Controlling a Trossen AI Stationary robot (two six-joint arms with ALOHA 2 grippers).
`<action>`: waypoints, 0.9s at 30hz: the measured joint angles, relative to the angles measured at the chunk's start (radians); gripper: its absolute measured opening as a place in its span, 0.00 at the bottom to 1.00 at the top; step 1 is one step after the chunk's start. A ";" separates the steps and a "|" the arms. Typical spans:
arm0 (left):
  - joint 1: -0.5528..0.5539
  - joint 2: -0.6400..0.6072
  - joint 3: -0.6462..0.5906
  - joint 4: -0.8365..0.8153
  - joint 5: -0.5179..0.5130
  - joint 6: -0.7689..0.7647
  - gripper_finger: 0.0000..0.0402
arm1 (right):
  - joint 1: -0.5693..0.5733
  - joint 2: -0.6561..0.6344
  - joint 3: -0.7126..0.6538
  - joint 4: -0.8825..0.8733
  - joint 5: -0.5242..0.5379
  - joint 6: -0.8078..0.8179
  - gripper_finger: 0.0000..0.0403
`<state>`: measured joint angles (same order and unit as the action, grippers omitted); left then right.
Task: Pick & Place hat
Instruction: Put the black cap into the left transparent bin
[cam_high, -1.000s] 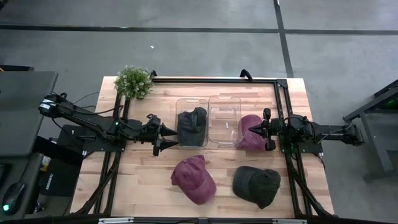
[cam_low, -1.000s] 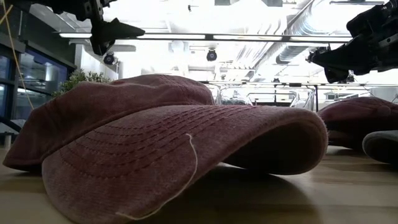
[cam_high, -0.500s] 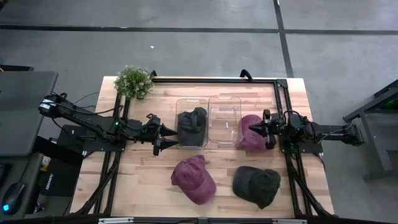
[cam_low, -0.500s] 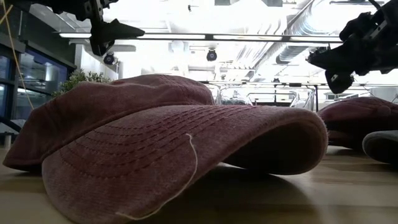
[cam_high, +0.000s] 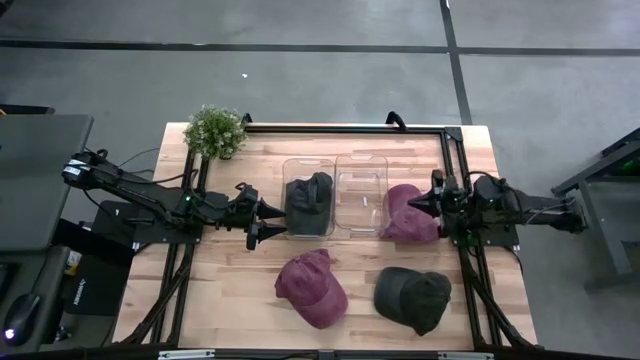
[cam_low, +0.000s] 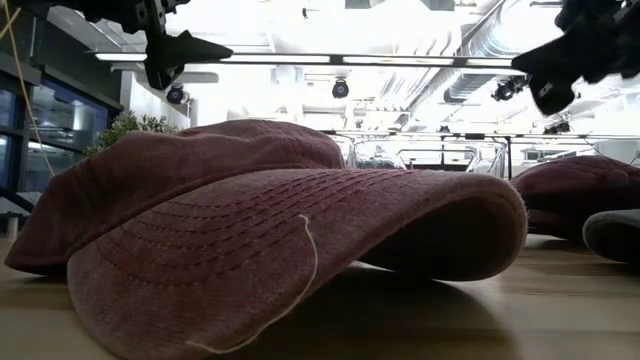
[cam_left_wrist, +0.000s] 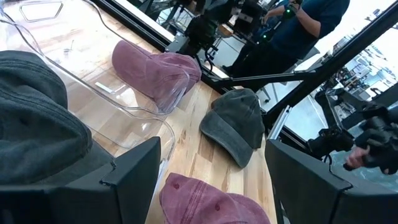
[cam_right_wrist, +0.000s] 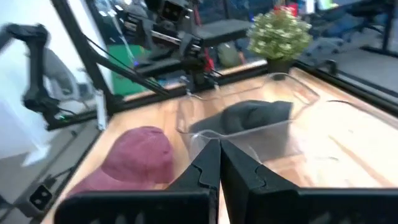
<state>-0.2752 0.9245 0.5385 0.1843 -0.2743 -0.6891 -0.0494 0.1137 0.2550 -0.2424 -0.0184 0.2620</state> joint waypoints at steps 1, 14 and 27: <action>0.000 0.000 0.000 0.000 0.000 0.000 0.70 | 0.000 0.016 0.036 -0.044 0.010 0.001 0.01; 0.000 0.000 0.000 0.000 0.000 0.001 0.70 | 0.000 0.315 0.449 -0.500 -0.058 0.100 0.01; 0.000 0.000 0.000 -0.001 0.001 0.001 0.70 | 0.000 0.568 0.612 -0.827 -0.280 0.249 0.12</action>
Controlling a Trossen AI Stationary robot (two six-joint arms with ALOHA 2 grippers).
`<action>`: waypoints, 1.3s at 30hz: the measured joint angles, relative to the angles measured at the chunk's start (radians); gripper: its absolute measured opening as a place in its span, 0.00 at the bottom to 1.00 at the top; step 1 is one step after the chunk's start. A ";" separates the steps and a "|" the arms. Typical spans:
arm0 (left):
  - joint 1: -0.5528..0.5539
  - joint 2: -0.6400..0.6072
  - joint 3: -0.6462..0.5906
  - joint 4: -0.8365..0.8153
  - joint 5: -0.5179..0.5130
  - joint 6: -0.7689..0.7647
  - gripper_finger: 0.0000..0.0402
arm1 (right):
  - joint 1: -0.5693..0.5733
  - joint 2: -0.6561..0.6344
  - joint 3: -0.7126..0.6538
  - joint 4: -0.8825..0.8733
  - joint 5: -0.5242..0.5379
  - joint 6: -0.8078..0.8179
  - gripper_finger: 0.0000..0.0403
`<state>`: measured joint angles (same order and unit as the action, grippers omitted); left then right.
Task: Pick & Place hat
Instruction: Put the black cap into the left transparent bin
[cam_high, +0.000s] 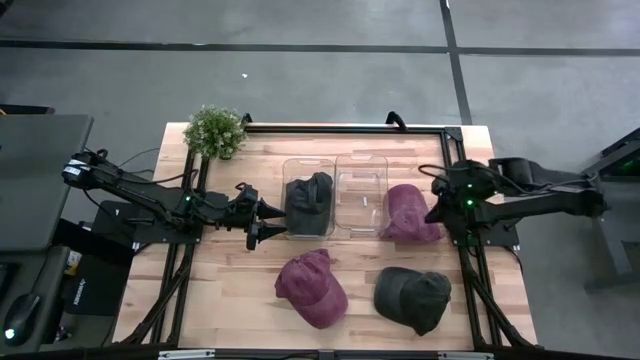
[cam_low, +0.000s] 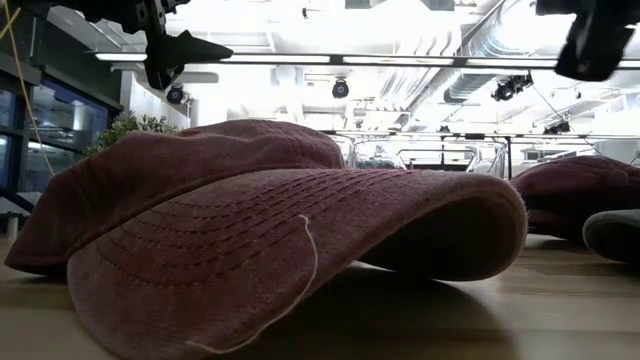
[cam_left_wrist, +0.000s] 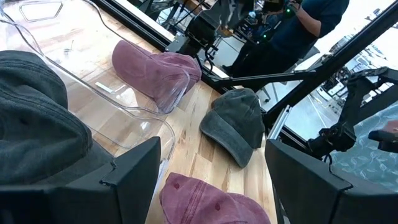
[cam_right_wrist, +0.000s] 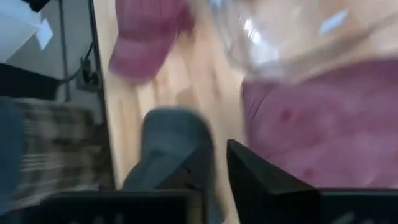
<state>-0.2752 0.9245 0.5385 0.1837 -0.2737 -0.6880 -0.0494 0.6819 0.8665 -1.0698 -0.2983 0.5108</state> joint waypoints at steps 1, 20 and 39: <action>0.000 0.000 0.000 0.000 0.000 0.000 0.70 | 0.000 0.005 0.000 -0.016 -0.024 0.030 0.15; 0.000 0.000 0.000 -0.036 0.001 -0.001 0.70 | 0.425 0.132 0.000 0.154 -0.175 0.392 0.41; 0.000 0.000 0.000 -0.042 0.001 -0.001 0.70 | 0.883 0.413 0.000 0.294 0.005 0.809 0.38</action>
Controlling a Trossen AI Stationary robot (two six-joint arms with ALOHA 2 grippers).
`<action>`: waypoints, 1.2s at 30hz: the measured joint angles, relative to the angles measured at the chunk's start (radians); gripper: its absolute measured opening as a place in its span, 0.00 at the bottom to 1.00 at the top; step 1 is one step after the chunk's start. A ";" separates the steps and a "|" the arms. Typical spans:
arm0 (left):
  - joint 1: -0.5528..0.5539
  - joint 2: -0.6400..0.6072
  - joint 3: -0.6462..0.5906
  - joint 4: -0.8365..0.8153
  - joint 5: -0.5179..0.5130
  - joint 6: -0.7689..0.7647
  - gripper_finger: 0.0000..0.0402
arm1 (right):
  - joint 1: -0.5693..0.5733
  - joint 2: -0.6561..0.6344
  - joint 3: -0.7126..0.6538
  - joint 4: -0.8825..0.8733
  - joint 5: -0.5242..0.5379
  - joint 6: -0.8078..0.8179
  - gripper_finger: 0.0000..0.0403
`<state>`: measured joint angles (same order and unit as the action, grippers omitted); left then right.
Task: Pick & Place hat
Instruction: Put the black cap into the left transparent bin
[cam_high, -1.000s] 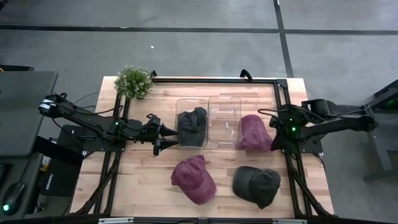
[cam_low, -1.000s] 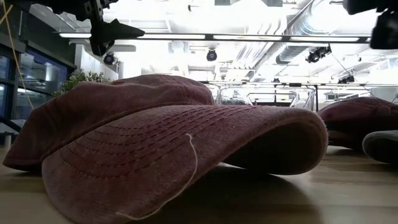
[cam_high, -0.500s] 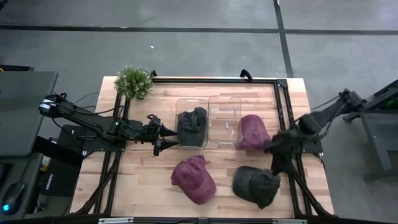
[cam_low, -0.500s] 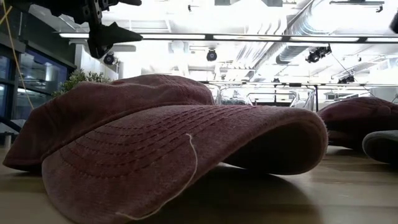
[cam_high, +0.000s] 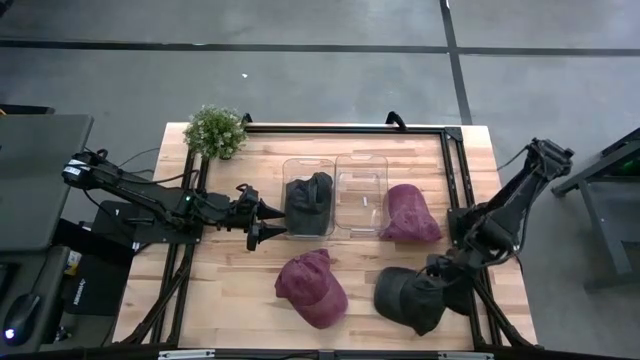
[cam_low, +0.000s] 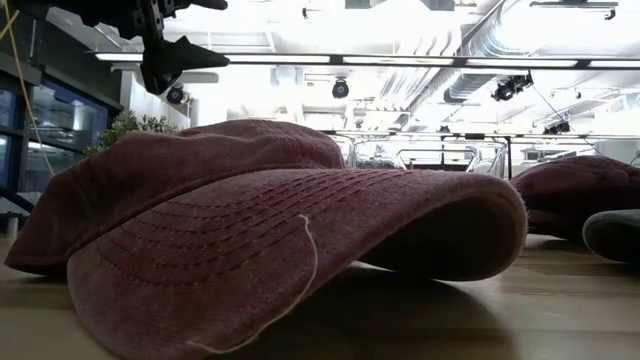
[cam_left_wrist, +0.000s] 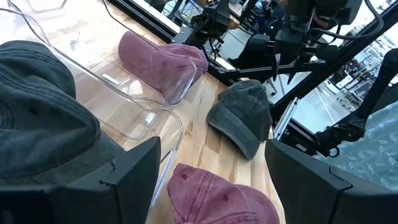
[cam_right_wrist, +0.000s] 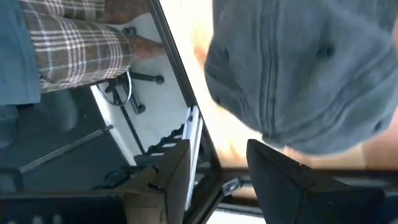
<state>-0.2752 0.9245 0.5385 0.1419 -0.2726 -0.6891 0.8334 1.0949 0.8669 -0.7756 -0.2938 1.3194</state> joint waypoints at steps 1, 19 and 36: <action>0.000 0.000 0.000 -0.003 0.000 0.000 0.70 | 0.014 0.001 0.000 0.000 0.001 0.037 0.38; 0.000 0.000 0.000 -0.018 0.020 0.000 0.70 | 0.223 -0.012 0.000 -0.043 0.357 0.751 0.40; 0.000 0.000 0.000 -0.019 0.056 -0.003 0.70 | 0.222 -0.009 0.000 -0.179 0.307 0.842 0.49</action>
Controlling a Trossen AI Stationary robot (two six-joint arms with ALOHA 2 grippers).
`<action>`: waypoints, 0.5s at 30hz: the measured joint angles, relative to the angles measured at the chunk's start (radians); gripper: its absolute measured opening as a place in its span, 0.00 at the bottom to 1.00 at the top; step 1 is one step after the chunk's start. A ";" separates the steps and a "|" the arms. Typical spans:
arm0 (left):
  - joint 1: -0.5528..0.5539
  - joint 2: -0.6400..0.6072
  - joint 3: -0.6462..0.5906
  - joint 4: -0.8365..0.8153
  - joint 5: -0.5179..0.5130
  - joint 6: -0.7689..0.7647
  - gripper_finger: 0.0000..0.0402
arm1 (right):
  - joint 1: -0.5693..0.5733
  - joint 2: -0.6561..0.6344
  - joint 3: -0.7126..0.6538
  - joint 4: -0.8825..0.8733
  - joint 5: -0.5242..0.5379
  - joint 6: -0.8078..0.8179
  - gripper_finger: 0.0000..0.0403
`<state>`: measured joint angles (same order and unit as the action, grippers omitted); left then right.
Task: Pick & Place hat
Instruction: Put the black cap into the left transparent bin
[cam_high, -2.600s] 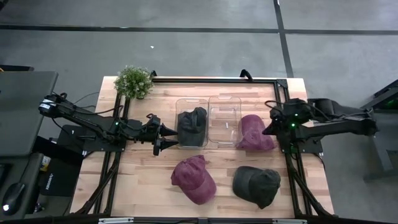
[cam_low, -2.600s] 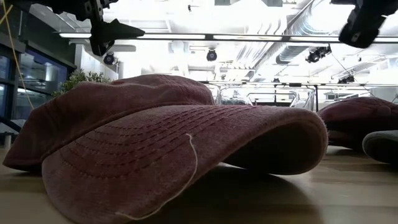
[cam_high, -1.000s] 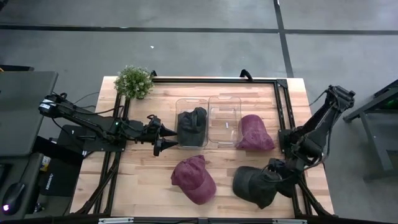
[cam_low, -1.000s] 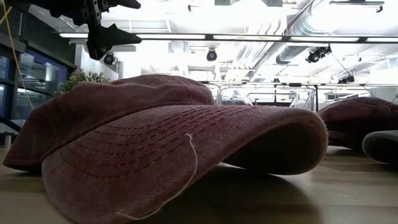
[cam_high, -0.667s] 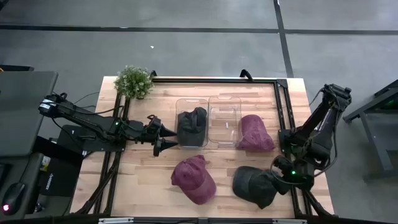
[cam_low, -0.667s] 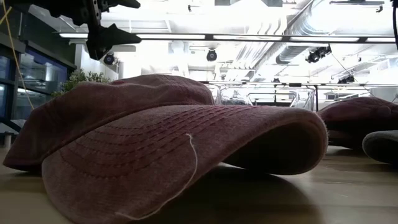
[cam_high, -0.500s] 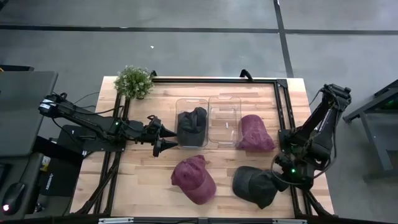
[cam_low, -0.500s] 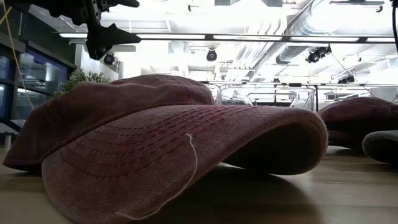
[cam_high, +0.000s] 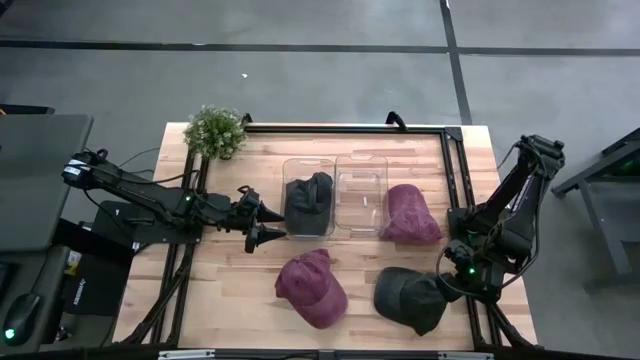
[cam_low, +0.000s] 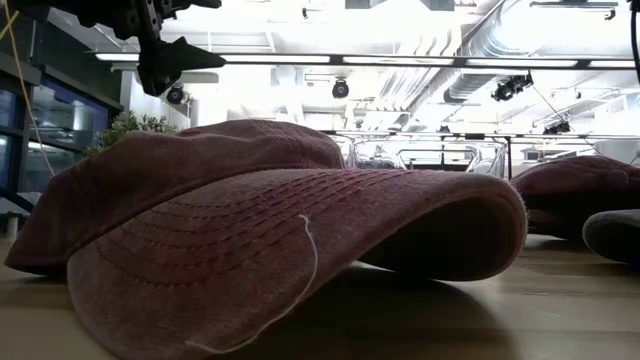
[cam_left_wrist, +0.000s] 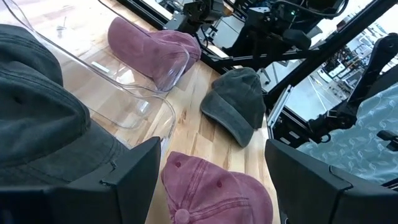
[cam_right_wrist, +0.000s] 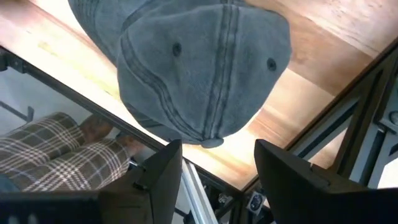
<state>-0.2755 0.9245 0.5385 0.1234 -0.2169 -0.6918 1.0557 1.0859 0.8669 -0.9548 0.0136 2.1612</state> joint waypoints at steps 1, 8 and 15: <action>0.000 0.000 0.000 0.000 0.000 0.000 0.70 | 0.000 0.002 0.000 -0.001 -0.003 0.004 0.50; 0.000 0.000 0.000 -0.001 0.000 0.002 0.70 | -0.002 0.047 0.000 0.037 0.000 0.005 0.53; 0.000 0.000 0.000 -0.013 0.000 0.003 0.70 | -0.002 0.107 0.000 0.048 -0.005 0.011 0.53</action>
<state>-0.2756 0.9245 0.5385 0.1108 -0.2169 -0.6891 1.0538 1.1933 0.8666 -0.9067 0.0084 2.1726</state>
